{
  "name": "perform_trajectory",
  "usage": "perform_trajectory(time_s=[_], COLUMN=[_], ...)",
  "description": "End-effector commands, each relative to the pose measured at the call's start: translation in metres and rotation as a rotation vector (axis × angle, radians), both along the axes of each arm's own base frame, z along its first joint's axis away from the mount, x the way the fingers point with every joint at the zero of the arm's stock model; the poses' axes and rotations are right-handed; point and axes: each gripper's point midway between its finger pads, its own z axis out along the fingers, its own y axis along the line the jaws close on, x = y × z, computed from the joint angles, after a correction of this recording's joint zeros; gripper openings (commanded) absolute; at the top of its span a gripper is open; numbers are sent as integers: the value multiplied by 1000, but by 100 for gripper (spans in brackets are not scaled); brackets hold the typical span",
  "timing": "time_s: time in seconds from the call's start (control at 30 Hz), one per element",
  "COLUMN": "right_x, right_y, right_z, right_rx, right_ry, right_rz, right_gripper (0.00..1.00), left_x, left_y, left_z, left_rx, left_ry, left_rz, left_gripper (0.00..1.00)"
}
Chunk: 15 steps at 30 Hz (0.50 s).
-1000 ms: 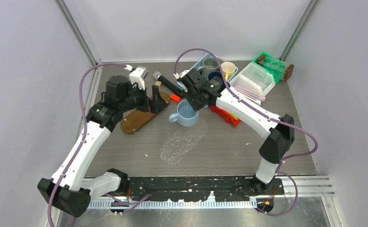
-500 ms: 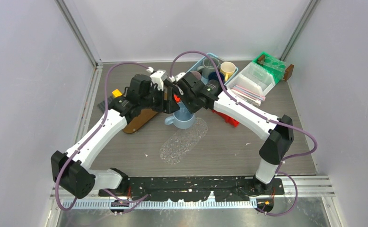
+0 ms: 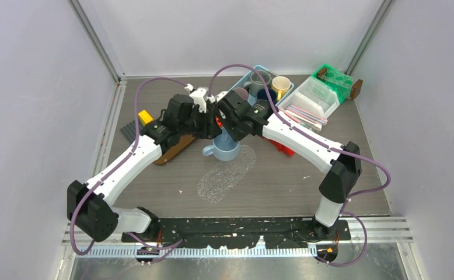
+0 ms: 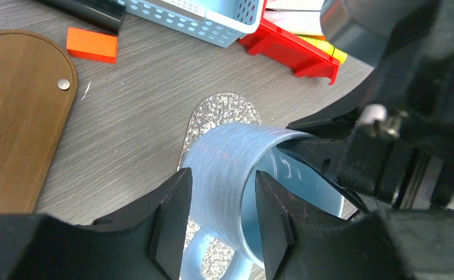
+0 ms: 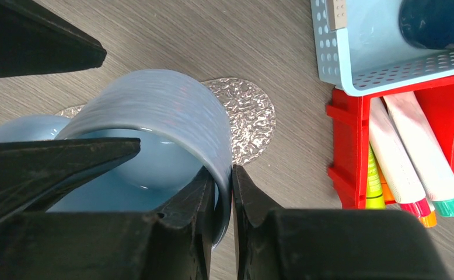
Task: Prepare toiletry sets of a toothbrush and toothpaste on the tray
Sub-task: Pick up the cup from the storage box.
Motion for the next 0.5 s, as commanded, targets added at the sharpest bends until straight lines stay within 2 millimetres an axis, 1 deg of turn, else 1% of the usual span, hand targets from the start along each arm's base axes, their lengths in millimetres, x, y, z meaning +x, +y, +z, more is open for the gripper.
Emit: perform_trajectory(time_s=[0.0,0.23,0.33,0.47], right_x=[13,17,16,15], right_y=[26,23,23,24], right_z=[44,41,43,44], right_rx=[168,157,165,178], right_ry=[-101,-106,-108,-103], right_rz=[-23,-60,-64,-60], right_gripper=[1,1,1,1], left_x=[-6,-12,-13,-13], left_y=[-1,12,16,14], left_z=[-15,-2,-3,-7], left_rx=[23,-48,-39,-41], left_ry=[13,-67,-70,-56], left_rz=[8,82,95,90], left_gripper=[47,49,51,52])
